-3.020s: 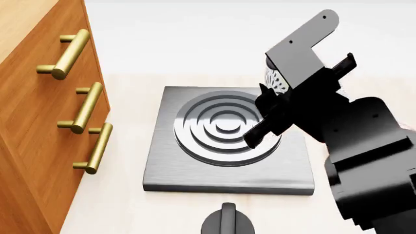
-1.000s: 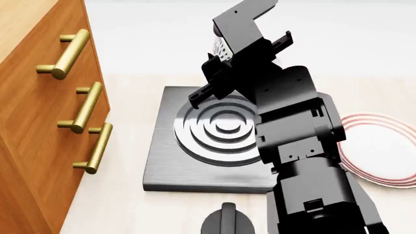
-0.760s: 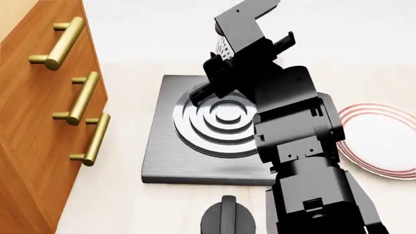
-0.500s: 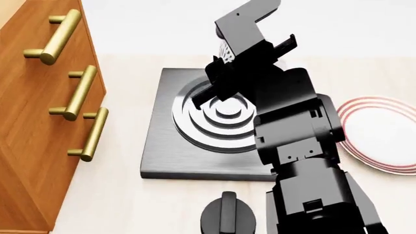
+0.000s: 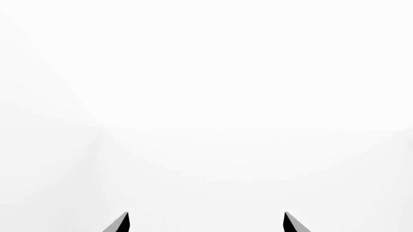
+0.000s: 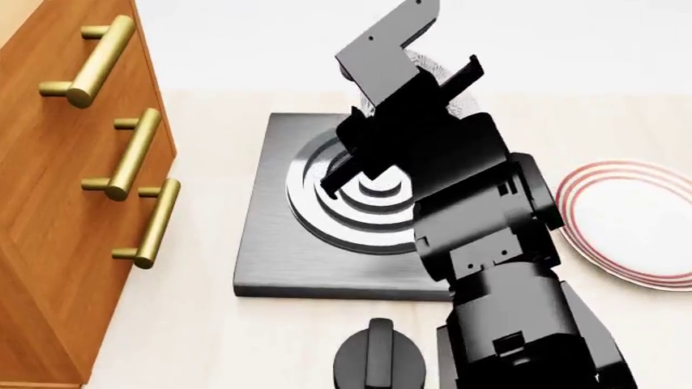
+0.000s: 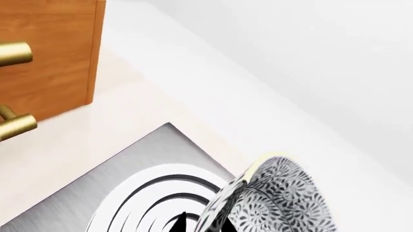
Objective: Put the bowl on the stove.
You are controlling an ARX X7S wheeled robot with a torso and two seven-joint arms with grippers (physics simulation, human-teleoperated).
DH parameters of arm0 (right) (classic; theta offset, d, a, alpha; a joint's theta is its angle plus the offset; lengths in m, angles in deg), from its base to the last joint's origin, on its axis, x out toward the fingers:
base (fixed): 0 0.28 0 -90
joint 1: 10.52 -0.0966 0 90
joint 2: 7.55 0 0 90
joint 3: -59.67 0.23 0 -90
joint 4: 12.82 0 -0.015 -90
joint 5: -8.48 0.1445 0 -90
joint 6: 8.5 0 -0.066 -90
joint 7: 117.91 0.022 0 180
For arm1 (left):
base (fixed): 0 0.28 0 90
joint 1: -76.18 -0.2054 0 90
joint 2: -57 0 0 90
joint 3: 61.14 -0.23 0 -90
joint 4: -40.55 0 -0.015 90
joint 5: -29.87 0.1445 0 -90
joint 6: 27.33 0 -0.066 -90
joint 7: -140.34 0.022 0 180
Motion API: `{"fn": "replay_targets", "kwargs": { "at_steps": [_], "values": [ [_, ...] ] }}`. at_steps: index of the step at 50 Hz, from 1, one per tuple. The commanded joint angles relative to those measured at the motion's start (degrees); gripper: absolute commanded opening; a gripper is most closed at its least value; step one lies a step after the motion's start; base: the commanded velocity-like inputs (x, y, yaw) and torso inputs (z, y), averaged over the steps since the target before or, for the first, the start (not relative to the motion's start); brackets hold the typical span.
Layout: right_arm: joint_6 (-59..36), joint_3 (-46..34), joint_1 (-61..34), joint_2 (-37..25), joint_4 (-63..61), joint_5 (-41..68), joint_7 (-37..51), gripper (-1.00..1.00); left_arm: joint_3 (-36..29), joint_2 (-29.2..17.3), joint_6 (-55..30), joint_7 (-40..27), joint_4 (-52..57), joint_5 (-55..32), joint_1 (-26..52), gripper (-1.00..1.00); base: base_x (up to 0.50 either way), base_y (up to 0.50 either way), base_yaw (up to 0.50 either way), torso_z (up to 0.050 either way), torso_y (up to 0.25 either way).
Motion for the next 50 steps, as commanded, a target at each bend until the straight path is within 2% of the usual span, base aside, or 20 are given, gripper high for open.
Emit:
{"fn": "replay_targets", "kwargs": {
  "at_steps": [1,19,27,43,50],
  "values": [
    [0.7,-3.7,-0.6,0.3,0.0,-0.3,-3.8,-1.00,0.1,-0.1,0.2,-0.2,-0.2,0.1,-0.1,1.00,0.00,0.00,0.00,0.000,0.000],
    [0.4,-4.7,-0.9,0.6,0.0,0.6,-4.0,-1.00,0.0,-0.4,-0.1,-0.2,-0.2,0.8,-0.1,1.00,0.00,0.00,0.00,0.000,0.000],
    [0.6,-4.8,-0.8,0.7,0.0,1.0,-4.0,-1.00,0.0,-0.3,-0.2,-0.5,-0.2,1.1,-0.1,1.00,0.00,0.00,0.00,0.000,-0.215],
    [0.2,-3.7,-0.6,0.6,0.0,0.9,-3.8,-1.00,-0.4,-0.4,-0.1,-0.5,-0.4,2.1,-0.2,1.00,0.00,0.00,0.00,0.000,-0.001],
    [0.0,-3.4,-0.7,0.6,0.0,0.8,-3.7,-1.00,-0.4,-0.4,-0.4,-0.7,-0.2,1.9,-0.1,1.00,0.00,0.00,0.00,0.000,-0.242]
  ]
}}
